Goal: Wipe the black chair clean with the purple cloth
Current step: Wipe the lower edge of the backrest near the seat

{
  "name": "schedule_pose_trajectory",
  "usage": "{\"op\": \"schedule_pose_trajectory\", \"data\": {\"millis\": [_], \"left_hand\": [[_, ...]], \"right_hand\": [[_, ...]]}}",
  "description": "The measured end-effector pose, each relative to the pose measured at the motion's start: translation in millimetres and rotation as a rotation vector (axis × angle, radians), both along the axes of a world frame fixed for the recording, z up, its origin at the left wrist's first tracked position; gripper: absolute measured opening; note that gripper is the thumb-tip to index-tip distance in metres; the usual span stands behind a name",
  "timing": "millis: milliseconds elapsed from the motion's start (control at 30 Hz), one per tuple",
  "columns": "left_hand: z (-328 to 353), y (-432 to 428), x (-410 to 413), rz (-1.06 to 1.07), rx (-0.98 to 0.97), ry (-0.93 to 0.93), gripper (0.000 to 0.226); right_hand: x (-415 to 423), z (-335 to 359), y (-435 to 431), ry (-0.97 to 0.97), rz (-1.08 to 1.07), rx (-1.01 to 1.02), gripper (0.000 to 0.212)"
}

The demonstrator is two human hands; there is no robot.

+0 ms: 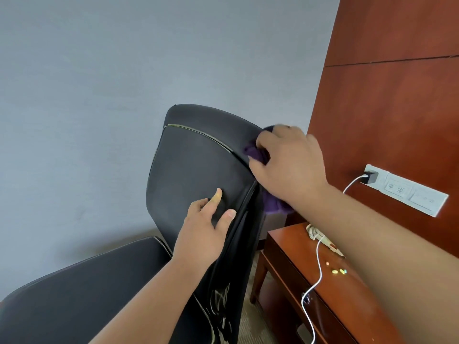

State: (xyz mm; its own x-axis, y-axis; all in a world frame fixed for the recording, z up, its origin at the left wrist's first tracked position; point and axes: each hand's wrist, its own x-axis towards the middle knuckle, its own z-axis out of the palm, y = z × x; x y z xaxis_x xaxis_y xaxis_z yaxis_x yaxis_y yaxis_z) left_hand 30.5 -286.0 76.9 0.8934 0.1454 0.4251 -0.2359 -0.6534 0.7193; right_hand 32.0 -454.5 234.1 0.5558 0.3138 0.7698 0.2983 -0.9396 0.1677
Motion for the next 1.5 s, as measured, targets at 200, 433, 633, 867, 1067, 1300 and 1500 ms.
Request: {"op": "schedule_pose_trajectory", "data": {"millis": [200,433,633,867,1067,1300,1500], "left_hand": [[-40,8,-29,0.020,-0.053,-0.136,0.045],[-83,9,-42,0.006,-0.124,-0.143,0.042],[-81,18,-35,0.006,-0.139,-0.156,0.039],[-81,26,-31,-0.016,-0.209,-0.141,0.029],[-80,49,-26,0.099,-0.195,-0.166,0.019],[-75,53,-25,0.154,-0.149,-0.239,0.017],[-74,45,-33,0.160,-0.273,-0.255,0.020]], "right_hand": [[3,-19,7,-0.030,0.029,-0.041,0.030],[-6,-51,16,-0.054,0.018,0.034,0.025],[-29,-134,29,0.190,0.064,0.064,0.021],[-24,-114,51,0.109,0.202,0.375,0.017],[-6,-112,90,0.166,-0.023,-0.088,0.020],[-24,-179,77,0.382,0.234,-0.422,0.024],[-3,-97,43,0.000,0.016,-0.237,0.045]]}}
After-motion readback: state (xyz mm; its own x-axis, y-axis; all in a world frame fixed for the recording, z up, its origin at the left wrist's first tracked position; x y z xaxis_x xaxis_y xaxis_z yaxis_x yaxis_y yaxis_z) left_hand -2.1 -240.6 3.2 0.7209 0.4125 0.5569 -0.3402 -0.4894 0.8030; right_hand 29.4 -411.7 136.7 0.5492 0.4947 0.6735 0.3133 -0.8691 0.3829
